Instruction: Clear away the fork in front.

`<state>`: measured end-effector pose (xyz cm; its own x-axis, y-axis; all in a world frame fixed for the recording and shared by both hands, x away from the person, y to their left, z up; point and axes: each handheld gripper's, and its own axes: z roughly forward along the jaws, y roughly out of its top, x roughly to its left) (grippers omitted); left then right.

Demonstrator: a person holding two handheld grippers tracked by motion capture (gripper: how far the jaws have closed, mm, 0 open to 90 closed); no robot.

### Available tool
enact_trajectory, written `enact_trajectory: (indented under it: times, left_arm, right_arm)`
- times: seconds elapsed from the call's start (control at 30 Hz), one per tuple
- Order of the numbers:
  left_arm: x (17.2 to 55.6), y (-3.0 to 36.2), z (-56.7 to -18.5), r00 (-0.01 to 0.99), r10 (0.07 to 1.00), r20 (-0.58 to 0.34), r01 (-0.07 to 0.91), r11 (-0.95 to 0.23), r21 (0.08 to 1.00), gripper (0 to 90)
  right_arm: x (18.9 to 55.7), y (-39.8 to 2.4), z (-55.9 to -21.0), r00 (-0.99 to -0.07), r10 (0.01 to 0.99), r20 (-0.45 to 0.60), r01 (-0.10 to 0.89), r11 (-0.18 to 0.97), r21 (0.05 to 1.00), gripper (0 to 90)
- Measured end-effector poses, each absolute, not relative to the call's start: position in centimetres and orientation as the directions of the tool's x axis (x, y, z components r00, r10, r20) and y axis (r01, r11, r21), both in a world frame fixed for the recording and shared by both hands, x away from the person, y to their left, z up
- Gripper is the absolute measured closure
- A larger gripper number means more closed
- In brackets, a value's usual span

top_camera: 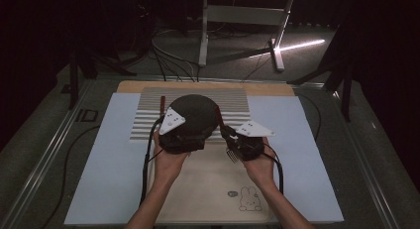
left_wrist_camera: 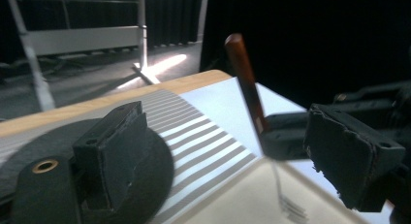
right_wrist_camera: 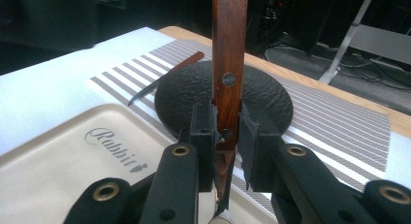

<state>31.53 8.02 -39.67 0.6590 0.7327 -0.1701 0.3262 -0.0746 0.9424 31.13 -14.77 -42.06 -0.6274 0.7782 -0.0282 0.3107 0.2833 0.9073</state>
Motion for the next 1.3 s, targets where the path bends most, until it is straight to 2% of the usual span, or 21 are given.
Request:
enact_trajectory:
  times: [0.2, 0.33, 0.43, 0.5, 0.6, 0.77, 0.9, 1.2, 1.3]
  left_arm:
    - [32.0, 7.4, -39.9, 0.666, 0.717, -0.208, 0.355, -0.059, 0.933, 22.5]
    - [32.3, 6.8, -40.1, 0.639, 0.740, -0.208, 0.383, -0.071, 0.921, 37.5]
    - [32.4, 6.5, -40.1, 0.627, 0.747, -0.220, 0.390, -0.056, 0.919, 43.3]
    - [32.4, 6.4, -40.1, 0.631, 0.742, -0.227, 0.394, -0.055, 0.918, 49.0]
    - [32.5, 6.2, -40.3, 0.647, 0.722, -0.247, 0.415, -0.061, 0.908, 62.3]
    - [32.5, 5.6, -40.5, 0.662, 0.706, -0.250, 0.425, -0.080, 0.902, 74.1]
    - [32.4, 5.5, -40.3, 0.680, 0.688, -0.251, 0.418, -0.083, 0.905, 79.7]
    - [32.4, 6.0, -39.9, 0.669, 0.689, -0.280, 0.422, -0.042, 0.906, 80.4]
    - [32.5, 6.0, -39.9, 0.671, 0.685, -0.282, 0.425, -0.043, 0.904, 80.5]
  right_arm:
    - [30.7, -14.2, -41.9, -0.640, 0.768, -0.016, 0.303, 0.272, 0.913, 77.6]
    - [30.5, -13.8, -42.1, -0.645, 0.764, -0.009, 0.304, 0.267, 0.914, 77.6]
    - [30.2, -13.4, -42.2, -0.650, 0.760, -0.016, 0.301, 0.277, 0.913, 77.5]
    - [30.1, -13.2, -42.2, -0.653, 0.757, -0.020, 0.296, 0.279, 0.914, 77.6]
    - [30.0, -13.1, -42.2, -0.652, 0.758, -0.010, 0.294, 0.265, 0.918, 77.5]
    - [29.8, -12.8, -42.2, -0.652, 0.758, -0.005, 0.295, 0.260, 0.919, 77.5]
    - [29.8, -12.9, -42.2, -0.653, 0.757, 0.017, 0.304, 0.241, 0.921, 77.5]
    - [29.9, -13.7, -41.9, -0.696, 0.711, 0.101, 0.312, 0.173, 0.934, 78.2]
    - [29.6, -13.5, -41.7, -0.694, 0.717, 0.060, 0.293, 0.205, 0.934, 71.5]
